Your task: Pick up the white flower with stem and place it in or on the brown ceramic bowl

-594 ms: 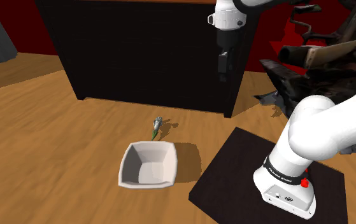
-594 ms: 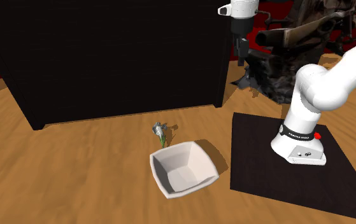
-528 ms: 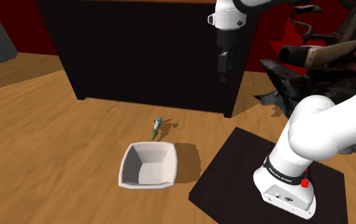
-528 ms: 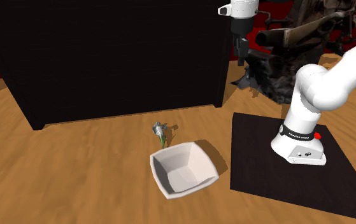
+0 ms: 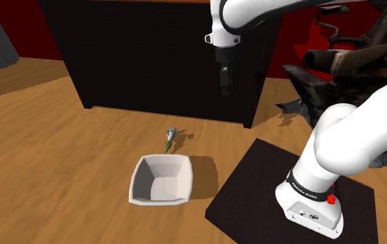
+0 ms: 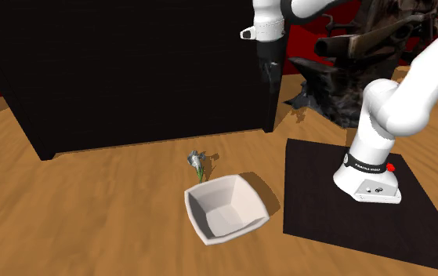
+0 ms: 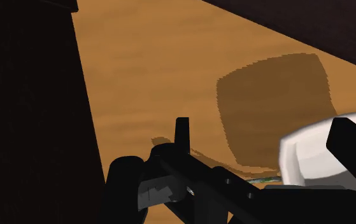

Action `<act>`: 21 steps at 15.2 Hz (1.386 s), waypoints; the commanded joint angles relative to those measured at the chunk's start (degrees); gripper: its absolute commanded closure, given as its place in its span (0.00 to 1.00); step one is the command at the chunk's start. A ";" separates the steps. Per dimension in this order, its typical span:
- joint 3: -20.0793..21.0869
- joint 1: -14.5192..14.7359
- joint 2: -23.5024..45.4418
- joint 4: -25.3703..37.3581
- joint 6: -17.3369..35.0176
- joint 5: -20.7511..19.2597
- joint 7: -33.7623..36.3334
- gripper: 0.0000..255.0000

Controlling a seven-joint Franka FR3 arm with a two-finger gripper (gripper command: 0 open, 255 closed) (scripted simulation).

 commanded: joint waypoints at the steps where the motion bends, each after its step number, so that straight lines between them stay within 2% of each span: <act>1: -1.28 0.50 4.57 1.37 2.55 0.15 -3.57 0.00; 11: -3.64 2.59 28.67 13.33 10.47 4.29 -20.09 0.00; 21: -0.57 2.68 52.00 31.00 11.26 8.16 -33.79 0.00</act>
